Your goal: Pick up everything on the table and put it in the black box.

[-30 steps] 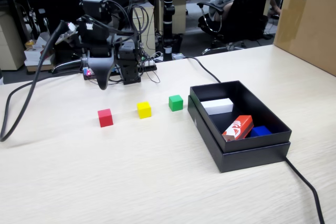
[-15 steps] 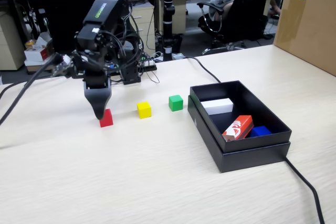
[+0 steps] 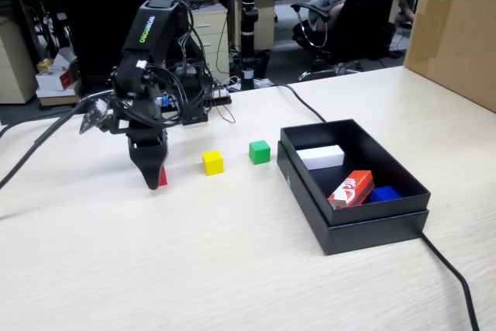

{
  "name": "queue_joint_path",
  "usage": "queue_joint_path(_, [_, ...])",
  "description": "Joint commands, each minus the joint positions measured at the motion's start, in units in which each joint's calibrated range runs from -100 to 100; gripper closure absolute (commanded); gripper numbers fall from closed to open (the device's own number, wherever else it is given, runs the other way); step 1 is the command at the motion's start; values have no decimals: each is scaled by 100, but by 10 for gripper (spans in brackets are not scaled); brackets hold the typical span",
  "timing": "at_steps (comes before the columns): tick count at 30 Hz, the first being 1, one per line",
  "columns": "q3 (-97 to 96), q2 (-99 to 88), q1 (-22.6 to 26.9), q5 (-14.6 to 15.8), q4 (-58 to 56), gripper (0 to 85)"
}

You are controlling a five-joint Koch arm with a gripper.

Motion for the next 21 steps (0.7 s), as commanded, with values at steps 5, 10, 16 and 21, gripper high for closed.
queue_joint_path(5, [321,141,29,0,171,396])
queue_joint_path(10, [266,222,24,34,292,483])
queue_joint_path(16, [203,268,5,54,508,697])
queue_joint_path(21, [103,256,-29,49,646,833])
